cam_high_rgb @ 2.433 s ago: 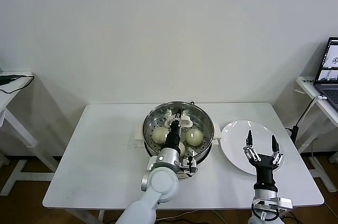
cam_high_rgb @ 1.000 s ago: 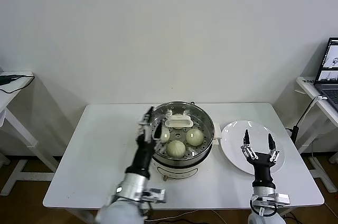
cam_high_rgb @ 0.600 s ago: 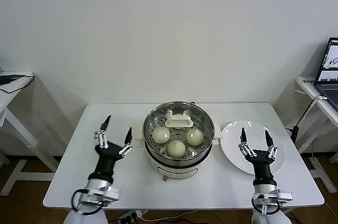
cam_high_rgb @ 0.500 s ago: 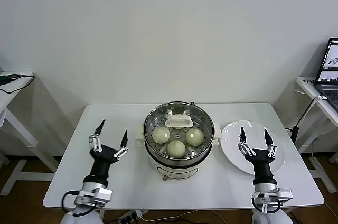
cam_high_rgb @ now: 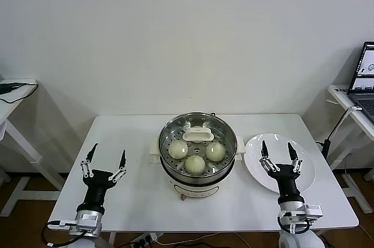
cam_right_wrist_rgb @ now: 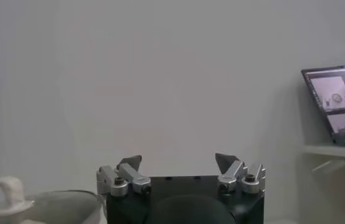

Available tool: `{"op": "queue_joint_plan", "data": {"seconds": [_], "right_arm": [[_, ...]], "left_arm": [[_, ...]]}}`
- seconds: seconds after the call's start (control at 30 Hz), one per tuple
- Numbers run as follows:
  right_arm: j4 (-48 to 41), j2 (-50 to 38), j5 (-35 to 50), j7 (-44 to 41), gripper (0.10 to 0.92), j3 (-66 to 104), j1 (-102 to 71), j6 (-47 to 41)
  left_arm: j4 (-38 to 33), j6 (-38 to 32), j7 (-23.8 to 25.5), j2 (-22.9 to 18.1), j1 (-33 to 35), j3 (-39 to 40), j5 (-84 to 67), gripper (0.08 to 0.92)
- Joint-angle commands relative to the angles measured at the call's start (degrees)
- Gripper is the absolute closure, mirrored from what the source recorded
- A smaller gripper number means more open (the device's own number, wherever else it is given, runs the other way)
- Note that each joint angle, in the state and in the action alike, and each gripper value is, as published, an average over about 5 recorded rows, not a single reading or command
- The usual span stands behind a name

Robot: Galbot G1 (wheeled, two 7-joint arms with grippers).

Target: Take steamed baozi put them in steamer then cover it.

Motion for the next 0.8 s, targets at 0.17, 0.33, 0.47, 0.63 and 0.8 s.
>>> {"op": "queue_joint_plan", "data": {"seconds": [0.17,0.33,0.47,0.63,0.8], "right_arm": [[1.12,0.08,-0.09,-0.38,0.203,-0.61,-0.28,-1.91],[2.11,-0.08,-0.56,-0.39,0.203,-0.55,-0.88,-2.45],[2.86,0.00,-0.78,-0.27,0.203,-0.67,-1.39,-2.52],[3.15,0.00,-1.42,-0.05,0.203,-0.73,-1.68,-2.59],[3.32,-0.05,-1.76,0.03,0.203,-0.80,-1.66,-2.86]], "left_arm": [[0.46,-2.36,0.56,-0.46,1.84,-3.34,-5.37,0.177],[-0.13,-2.48,0.74,-0.47,2.41,-3.18,-5.39,0.177],[-0.33,-2.46,0.77,-0.45,2.60,-2.77,-5.39,0.177],[-0.47,-2.47,0.90,-0.43,2.71,-2.67,-5.38,0.177],[-0.51,-2.43,1.07,-0.42,2.73,-2.72,-5.39,0.177]]}}
